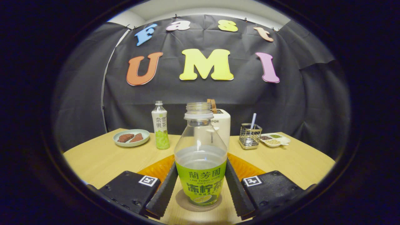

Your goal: Take the bottle from table, then pour the juice into the cup, finally place the bottle on the coaster

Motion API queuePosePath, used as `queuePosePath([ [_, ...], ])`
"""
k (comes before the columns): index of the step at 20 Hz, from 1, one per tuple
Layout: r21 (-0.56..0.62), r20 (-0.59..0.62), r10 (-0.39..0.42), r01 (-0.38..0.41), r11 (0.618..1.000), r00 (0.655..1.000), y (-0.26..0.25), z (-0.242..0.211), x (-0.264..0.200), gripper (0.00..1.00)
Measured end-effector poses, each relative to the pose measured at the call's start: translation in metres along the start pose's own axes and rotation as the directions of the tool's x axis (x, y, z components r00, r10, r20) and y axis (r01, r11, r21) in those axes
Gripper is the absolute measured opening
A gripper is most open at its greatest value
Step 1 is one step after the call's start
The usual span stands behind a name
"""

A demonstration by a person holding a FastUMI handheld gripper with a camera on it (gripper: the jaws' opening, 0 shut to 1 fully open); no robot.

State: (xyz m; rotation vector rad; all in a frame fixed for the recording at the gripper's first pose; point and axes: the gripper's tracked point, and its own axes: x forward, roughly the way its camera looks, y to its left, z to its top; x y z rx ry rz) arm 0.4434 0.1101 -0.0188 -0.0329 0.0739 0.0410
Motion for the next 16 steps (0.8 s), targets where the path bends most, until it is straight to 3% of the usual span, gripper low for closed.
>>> queuePosePath([
  [6, 0.027, 0.008, -0.017, 0.017, 1.000, 1.000, -0.003, 0.009, -0.022, 0.99],
  [10, 0.053, -0.002, -0.003, 0.003, 0.999, 1.000, -0.001, 0.021, -0.056, 1.00],
  [16, 0.018, 0.044, -0.045, 0.044, 0.999, 0.998, -0.009, 0.055, -0.144, 1.00],
])
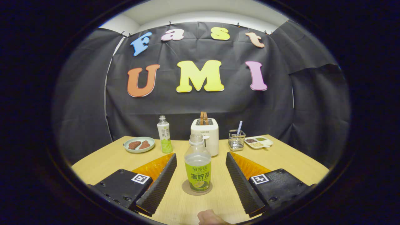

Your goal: Take the bottle from table, then pour the juice into the cup, finally place the bottle on the coaster

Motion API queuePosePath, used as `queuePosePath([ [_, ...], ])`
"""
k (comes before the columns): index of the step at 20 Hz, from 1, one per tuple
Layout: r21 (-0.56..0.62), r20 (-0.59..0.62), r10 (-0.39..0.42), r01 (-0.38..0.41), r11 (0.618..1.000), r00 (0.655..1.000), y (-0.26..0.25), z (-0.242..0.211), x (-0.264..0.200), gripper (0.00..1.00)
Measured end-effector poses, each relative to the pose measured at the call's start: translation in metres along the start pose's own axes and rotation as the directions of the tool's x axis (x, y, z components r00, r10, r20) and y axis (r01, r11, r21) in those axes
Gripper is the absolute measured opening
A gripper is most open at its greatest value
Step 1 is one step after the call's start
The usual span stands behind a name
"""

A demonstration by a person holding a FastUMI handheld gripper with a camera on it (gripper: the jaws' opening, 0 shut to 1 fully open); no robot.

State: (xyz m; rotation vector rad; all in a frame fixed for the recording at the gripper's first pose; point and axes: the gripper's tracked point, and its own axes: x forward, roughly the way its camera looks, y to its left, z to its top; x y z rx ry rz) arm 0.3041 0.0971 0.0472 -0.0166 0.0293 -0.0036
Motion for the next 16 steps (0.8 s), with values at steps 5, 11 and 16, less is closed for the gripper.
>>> queuePosePath([
  [5, -0.022, 0.057, -0.016, 0.018, 1.000, 0.998, -0.007, 0.025, -0.079, 1.00],
  [11, -0.006, 0.085, -0.031, 0.032, 0.999, 0.996, -0.026, 0.019, -0.156, 1.00],
  [16, 0.027, 0.048, 0.009, -0.010, 1.000, 0.999, -0.036, -0.015, -0.191, 1.00],
])
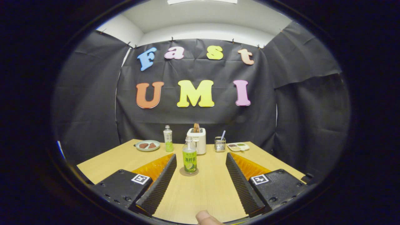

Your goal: Take the bottle from table, then pour the juice into the cup, finally place the bottle on the coaster

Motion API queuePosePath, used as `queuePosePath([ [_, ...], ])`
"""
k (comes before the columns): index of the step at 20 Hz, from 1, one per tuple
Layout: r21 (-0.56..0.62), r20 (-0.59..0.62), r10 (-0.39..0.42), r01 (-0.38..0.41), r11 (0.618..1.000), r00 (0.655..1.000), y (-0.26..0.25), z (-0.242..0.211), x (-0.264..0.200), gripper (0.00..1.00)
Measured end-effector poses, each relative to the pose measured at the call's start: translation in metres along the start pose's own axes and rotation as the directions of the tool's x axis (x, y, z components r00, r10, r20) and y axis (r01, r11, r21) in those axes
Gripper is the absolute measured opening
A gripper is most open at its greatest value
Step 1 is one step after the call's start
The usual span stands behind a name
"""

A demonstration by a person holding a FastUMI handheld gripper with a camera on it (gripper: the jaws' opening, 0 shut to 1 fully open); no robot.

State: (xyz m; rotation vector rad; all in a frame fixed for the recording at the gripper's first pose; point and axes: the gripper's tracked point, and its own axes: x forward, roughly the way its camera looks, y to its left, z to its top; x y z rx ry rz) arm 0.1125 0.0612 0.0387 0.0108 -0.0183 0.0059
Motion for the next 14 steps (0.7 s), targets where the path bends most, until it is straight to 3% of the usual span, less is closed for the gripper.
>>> queuePosePath([
  [8, -0.065, -0.001, -0.023, 0.023, 0.998, 1.000, -0.034, -0.042, -0.030, 1.00],
  [14, -0.007, 0.005, -0.003, 0.003, 1.000, 1.000, -0.045, -0.045, -0.048, 1.00],
])
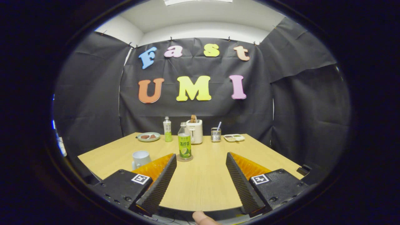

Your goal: Take the bottle from table, then pour the juice into the cup, finally place the bottle on the coaster

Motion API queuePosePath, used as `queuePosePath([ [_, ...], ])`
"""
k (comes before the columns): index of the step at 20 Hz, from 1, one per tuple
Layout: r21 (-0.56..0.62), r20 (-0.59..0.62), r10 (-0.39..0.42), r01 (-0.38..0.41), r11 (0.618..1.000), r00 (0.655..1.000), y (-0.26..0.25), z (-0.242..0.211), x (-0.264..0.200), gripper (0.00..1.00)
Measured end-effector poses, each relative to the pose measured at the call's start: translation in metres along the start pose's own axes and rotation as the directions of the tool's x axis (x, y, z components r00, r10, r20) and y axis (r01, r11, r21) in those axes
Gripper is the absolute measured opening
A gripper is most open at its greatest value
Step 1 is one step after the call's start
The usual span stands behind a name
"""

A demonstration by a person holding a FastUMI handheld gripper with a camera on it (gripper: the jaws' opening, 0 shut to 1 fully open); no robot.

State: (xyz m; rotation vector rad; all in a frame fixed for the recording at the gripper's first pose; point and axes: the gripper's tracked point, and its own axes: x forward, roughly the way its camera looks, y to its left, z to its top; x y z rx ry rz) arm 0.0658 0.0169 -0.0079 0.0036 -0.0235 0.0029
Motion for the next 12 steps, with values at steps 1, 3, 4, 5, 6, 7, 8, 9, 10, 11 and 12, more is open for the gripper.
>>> queuePosePath([
  [1, -0.001, 0.008, 0.005, -0.005, 1.000, 1.000, 0.000, 0.002, -0.003, 1.00],
  [3, -0.021, 0.020, 0.006, -0.005, 1.000, 1.000, 0.001, 0.002, -0.007, 1.00],
  [4, -0.035, 0.024, 0.006, -0.006, 0.999, 1.000, 0.001, 0.002, -0.008, 1.00],
  [5, -0.045, 0.027, 0.007, -0.005, 0.999, 1.000, 0.003, 0.003, -0.009, 1.00],
  [6, -0.053, 0.029, 0.008, -0.006, 0.999, 1.000, 0.004, 0.003, -0.011, 1.00],
  [7, -0.056, 0.030, 0.009, -0.007, 0.998, 1.000, 0.005, 0.003, -0.011, 1.00],
  [8, -0.055, 0.035, 0.014, -0.012, 0.998, 0.999, 0.007, 0.004, -0.012, 1.00],
  [9, -0.052, 0.037, 0.017, -0.015, 0.999, 0.999, 0.009, 0.005, -0.013, 1.00],
  [10, -0.050, 0.039, 0.020, -0.018, 0.999, 0.999, 0.010, 0.005, -0.013, 1.00],
  [11, -0.050, 0.040, 0.023, -0.021, 0.999, 0.999, 0.011, 0.005, -0.014, 1.00],
  [12, -0.053, 0.036, 0.025, -0.023, 0.998, 0.999, 0.011, 0.004, -0.013, 1.00],
])
